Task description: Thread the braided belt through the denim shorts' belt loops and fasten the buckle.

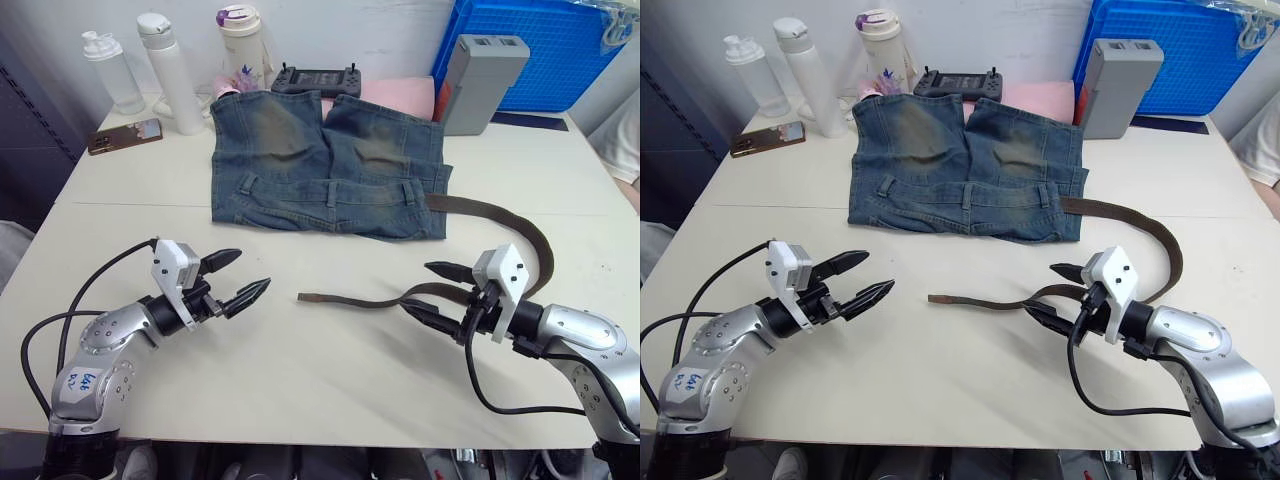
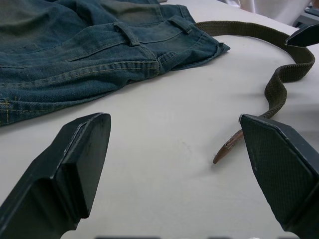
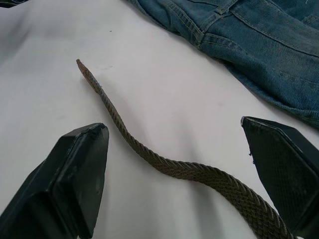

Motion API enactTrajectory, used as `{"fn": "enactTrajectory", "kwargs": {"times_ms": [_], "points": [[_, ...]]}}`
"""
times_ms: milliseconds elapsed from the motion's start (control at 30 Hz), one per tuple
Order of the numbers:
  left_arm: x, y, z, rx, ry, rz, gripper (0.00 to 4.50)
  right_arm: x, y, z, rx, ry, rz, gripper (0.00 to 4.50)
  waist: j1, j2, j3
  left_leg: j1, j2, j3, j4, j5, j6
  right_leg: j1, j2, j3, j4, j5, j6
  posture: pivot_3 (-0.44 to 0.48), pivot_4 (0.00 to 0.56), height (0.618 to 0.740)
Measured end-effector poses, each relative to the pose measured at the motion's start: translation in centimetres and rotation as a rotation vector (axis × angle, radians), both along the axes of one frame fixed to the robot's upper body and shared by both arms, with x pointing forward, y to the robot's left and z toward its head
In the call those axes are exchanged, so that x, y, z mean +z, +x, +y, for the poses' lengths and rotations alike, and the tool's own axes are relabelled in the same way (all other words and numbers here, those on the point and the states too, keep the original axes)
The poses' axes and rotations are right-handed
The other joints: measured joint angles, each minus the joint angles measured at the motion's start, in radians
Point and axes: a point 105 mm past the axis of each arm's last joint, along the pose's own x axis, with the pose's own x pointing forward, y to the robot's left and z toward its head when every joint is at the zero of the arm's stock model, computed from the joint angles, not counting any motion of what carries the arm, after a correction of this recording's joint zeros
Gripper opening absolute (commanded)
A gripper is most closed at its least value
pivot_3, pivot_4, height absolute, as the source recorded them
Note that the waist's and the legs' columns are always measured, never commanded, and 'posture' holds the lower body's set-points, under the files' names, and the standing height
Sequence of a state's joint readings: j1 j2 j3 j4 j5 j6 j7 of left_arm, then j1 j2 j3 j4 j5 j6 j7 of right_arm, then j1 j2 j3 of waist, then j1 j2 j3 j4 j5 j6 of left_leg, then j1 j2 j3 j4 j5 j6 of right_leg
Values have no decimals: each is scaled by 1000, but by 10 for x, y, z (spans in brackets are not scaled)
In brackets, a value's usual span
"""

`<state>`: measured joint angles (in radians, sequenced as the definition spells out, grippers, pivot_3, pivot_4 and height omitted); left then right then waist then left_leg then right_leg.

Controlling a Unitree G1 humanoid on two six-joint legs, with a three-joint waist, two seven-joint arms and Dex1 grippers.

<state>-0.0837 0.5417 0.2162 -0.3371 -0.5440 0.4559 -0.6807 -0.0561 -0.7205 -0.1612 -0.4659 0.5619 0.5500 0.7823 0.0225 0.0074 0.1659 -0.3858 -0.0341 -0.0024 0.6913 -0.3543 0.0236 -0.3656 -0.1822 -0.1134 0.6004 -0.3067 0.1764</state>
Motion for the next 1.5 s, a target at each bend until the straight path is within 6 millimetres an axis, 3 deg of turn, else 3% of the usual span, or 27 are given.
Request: {"fn": "enactTrajectory", "kwargs": {"times_ms": [667, 800, 967, 1067, 1167, 1267, 1333, 1500], "points": [[-6, -2, 6, -17, 11, 24, 4464, -2, 0, -1, -4, -3, 5, 4500, 0, 0, 0, 0, 0, 0, 0, 0, 0, 0, 0, 0, 0, 0, 0, 0, 150, 714], [-16, -19, 17, -99, 122, 41, 4464, -2, -1, -2, 12, -30, 6, 4500, -2, 1, 0, 0, 0, 2, -1, 0, 0, 0, 0, -1, -4, 0, 0, 0, 150, 714], [-19, -31, 18, -250, 191, 64, 4464, 2, 1, 26, 243, -167, -3, 4500, -10, 1, 1, 1, 3, 3, 0, 0, 0, 4, 2, -3, -9, 0, 0, 0, 150, 714], [-21, -34, 11, -304, 197, 63, 4464, -11, 8, 45, 356, -291, 7, 4500, -17, 1, 1, 1, 3, 1, -1, 0, 0, 4, 2, -4, -9, 0, 0, 0, 150, 714], [-22, -36, 8, -330, 203, 68, 4464, -28, 15, 51, 390, -387, 46, 4500, -19, 1, 1, 0, 3, -1, -1, 0, 0, 4, 1, -6, -8, 0, 0, 0, 150, 714], [-22, -38, 8, -333, 207, 69, 4500, -49, 24, 45, 361, -470, 87, 3554, -22, 1, 1, 0, 3, -2, -1, 0, 0, 4, 1, -7, -8, 0, 0, 0, 150, 714], [-23, -40, 7, -334, 208, 73, 4500, -49, 24, 49, 370, -473, 76, 2918, -24, 1, 1, 1, 3, -3, -1, 0, 0, 5, 1, -8, -8, 0, 0, 0, 150, 714], [-18, -43, 10, -326, 214, 56, 4500, -50, 22, 52, 372, -479, 76, 754, -24, 1, 1, 1, 4, -1, 2, 0, 0, 7, 1, -8, -8, 0, 0, 0, 150, 714]]}}
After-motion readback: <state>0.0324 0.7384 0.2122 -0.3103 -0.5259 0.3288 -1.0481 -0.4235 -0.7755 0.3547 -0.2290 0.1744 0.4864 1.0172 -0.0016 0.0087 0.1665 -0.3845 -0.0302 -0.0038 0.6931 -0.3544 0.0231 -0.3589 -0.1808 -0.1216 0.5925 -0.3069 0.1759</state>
